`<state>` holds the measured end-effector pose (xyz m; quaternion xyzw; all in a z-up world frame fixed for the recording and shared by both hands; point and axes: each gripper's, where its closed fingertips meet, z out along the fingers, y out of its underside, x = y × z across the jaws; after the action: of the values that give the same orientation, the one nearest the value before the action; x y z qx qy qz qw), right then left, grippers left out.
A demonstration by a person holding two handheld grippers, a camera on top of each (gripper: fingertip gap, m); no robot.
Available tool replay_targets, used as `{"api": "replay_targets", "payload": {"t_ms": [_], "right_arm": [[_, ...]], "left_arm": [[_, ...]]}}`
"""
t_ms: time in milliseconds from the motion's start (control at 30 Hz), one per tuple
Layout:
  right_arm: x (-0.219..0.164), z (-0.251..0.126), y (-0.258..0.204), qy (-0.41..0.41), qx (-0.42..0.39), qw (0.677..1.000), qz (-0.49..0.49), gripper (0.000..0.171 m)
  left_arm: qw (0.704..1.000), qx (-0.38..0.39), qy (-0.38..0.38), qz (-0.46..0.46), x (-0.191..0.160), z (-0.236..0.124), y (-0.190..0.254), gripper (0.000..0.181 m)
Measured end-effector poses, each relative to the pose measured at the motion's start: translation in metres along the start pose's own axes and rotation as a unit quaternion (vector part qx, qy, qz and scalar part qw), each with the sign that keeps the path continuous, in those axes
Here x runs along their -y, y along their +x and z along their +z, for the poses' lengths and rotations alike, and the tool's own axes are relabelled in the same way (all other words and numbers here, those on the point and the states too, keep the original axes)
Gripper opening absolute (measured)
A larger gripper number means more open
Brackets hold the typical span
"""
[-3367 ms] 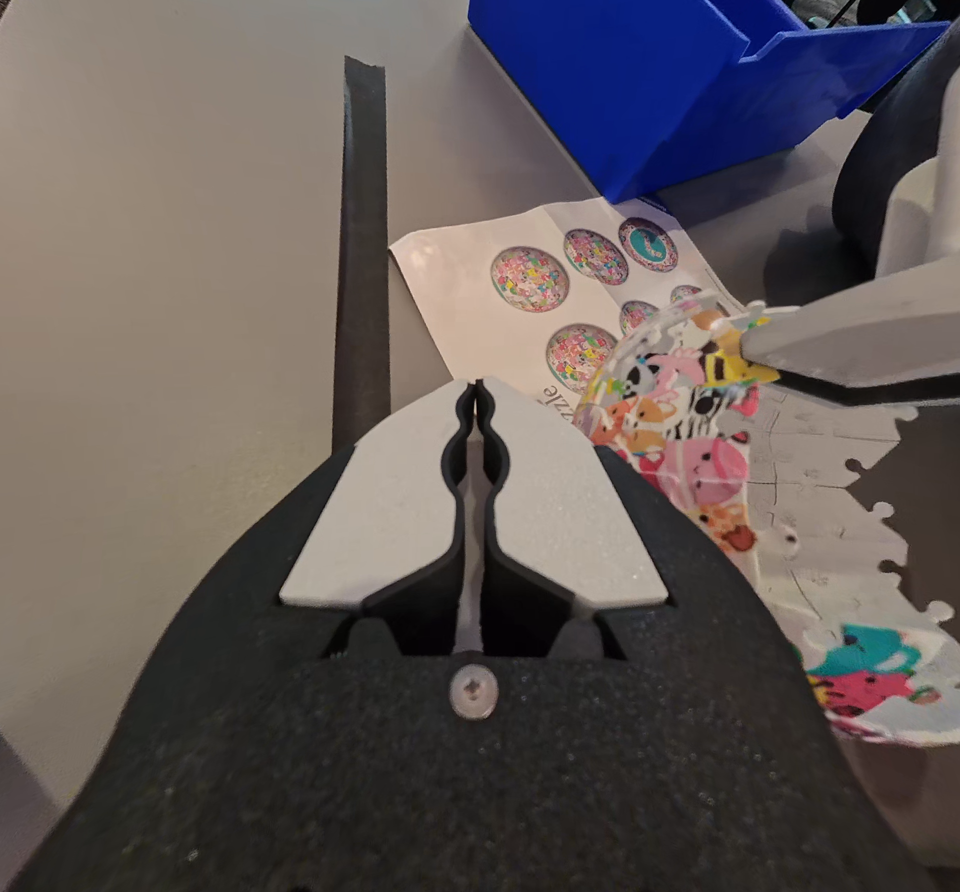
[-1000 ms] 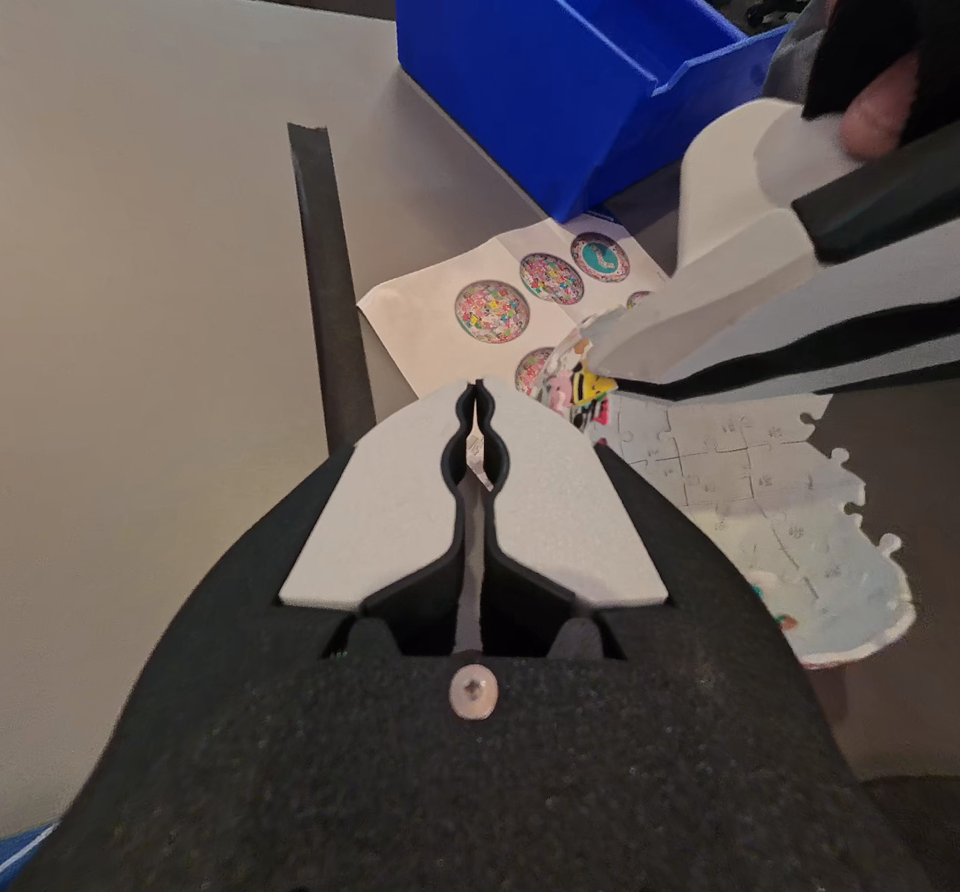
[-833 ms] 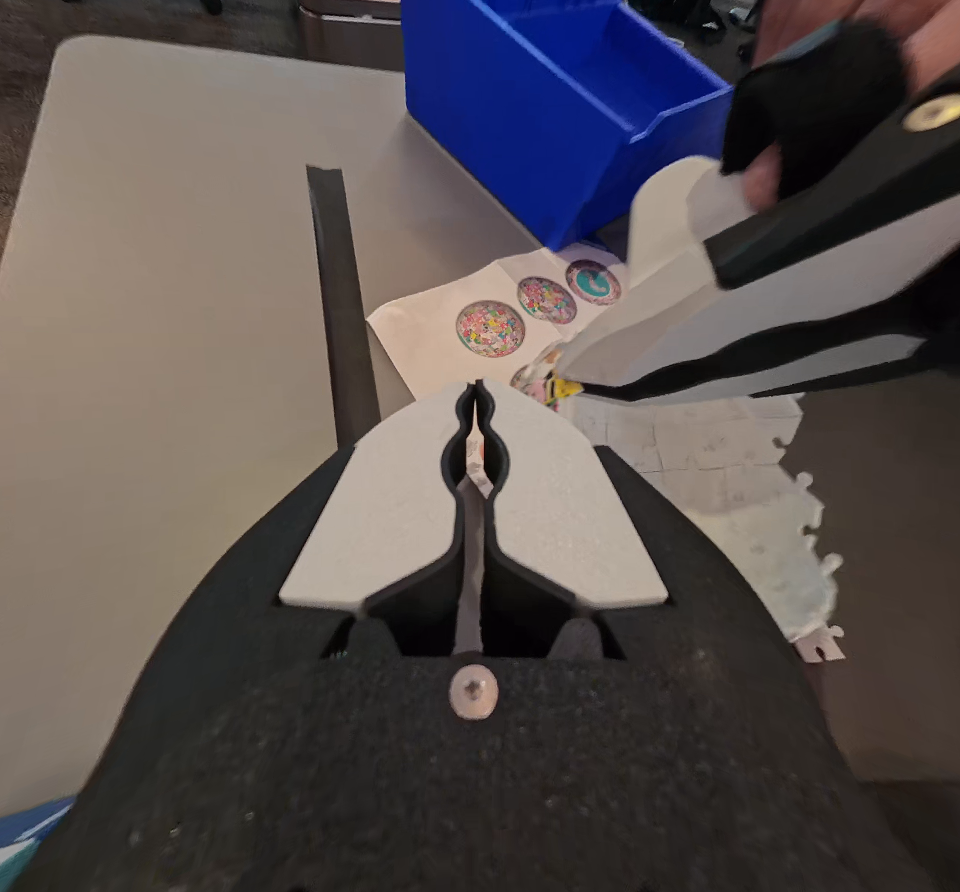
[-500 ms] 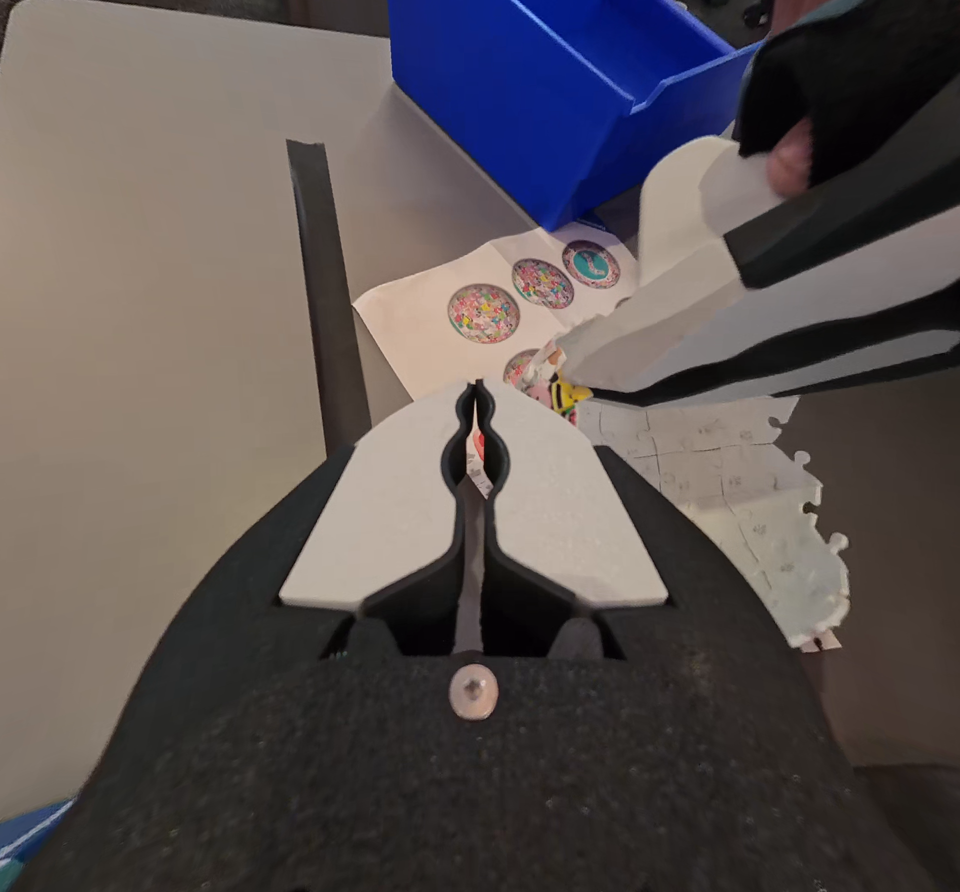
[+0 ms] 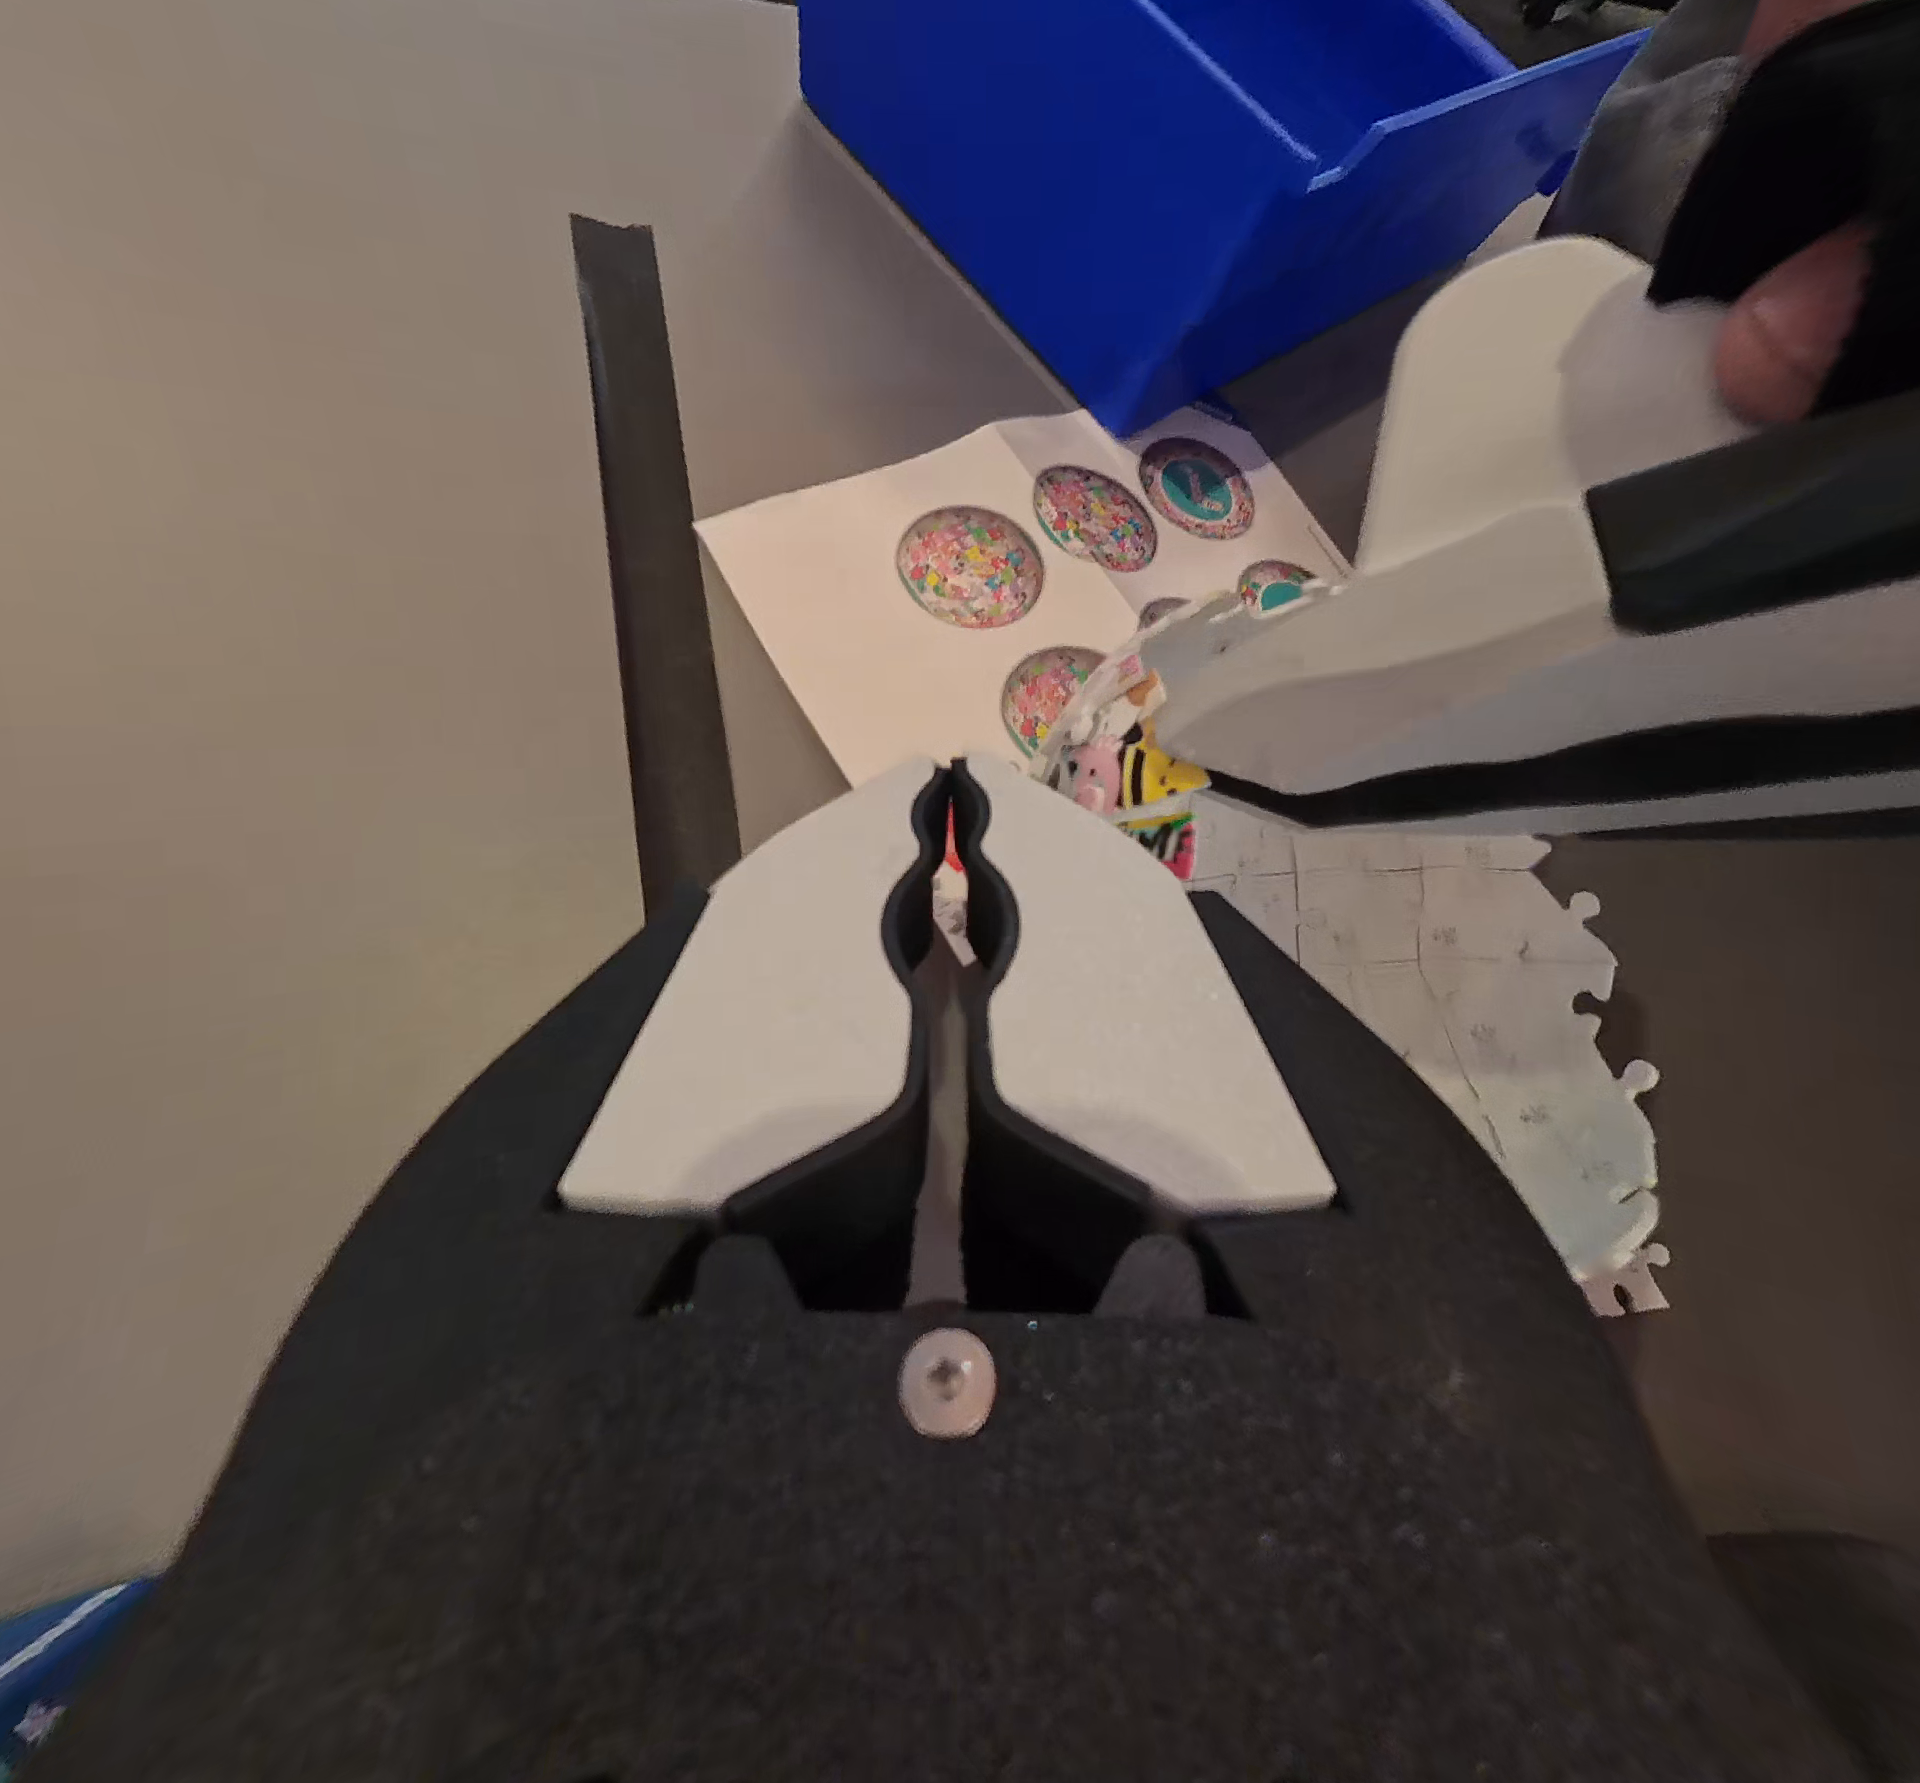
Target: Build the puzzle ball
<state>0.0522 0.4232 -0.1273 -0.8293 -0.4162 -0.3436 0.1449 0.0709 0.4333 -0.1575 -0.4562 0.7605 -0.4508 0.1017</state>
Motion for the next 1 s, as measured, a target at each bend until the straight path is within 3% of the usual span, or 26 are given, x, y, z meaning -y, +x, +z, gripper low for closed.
{"api": "replay_targets", "payload": {"t_ms": [200, 400, 500, 600, 667, 800, 900, 1000], "right_arm": [[0.001, 0.004, -0.004, -0.001, -0.01, 1.0, -0.026, 0.003], [0.007, -0.03, -0.005, 0.089, 0.034, 0.995, -0.004, 0.002], [0.005, -0.062, 0.007, 0.166, 0.035, 0.984, 0.05, 0.002], [-0.014, -0.094, 0.035, 0.255, 0.0, 0.951, 0.175, 0.002], [-0.035, -0.106, 0.054, 0.322, -0.037, 0.903, 0.283, 0.002], [-0.044, -0.116, 0.029, 0.458, 0.018, 0.782, 0.423, 0.001], [-0.041, -0.14, -0.004, 0.604, 0.116, 0.619, 0.488, 0.001], [-0.054, -0.145, -0.031, 0.66, 0.17, 0.49, 0.543, 0.001]], "left_arm": [[1.0, -0.016, 0.01, -0.022, -0.004, 0.003, -0.003, 0.0], [0.999, -0.012, 0.014, -0.034, -0.01, 0.002, -0.009, 0.002], [0.999, 0.011, 0.029, -0.034, -0.009, -0.008, -0.013, 0.003], [0.995, 0.053, 0.054, -0.06, -0.014, -0.03, -0.017, 0.005], [0.992, 0.088, 0.056, -0.076, -0.026, -0.045, -0.016, 0.005], [0.98, 0.16, 0.051, -0.109, -0.055, -0.061, -0.011, 0.001], [0.966, 0.19, 0.09, -0.149, -0.06, -0.063, -0.006, 0.0], [0.95, 0.149, 0.167, -0.217, -0.053, -0.06, 0.007, 0.0]]}}
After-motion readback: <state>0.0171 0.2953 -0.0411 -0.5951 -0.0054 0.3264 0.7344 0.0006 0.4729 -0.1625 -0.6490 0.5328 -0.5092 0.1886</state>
